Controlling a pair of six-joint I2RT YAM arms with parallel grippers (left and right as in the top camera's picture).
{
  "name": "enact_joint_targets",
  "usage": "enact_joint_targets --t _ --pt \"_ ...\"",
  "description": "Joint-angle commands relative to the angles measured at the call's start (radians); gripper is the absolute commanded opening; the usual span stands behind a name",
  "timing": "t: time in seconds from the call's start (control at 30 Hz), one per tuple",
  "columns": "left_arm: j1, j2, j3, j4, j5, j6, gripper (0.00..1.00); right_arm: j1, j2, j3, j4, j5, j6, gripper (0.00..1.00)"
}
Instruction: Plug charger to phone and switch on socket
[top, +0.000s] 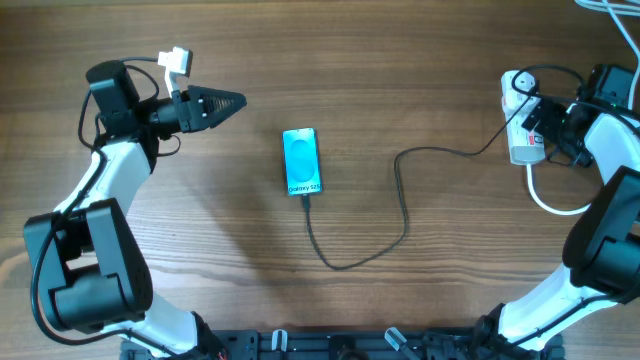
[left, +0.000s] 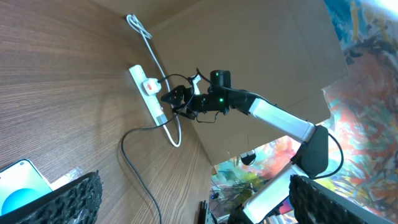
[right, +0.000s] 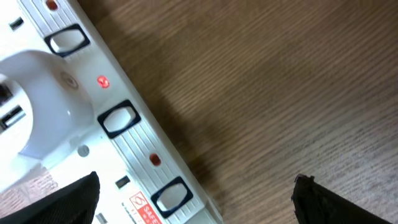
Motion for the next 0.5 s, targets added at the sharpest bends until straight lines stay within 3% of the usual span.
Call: enact_joint_targets --t 0.0,0.47 --pt "0.005 0.003 0.002 0.003 -0.002 0.008 1.00 0.003 -0.025 -0.006 0.008 -0.015 -0.018 1.00" --pt "0.005 0.003 0.002 0.003 -0.002 0.009 1.00 0.003 -0.025 -0.006 0.009 -0.015 -0.018 1.00"
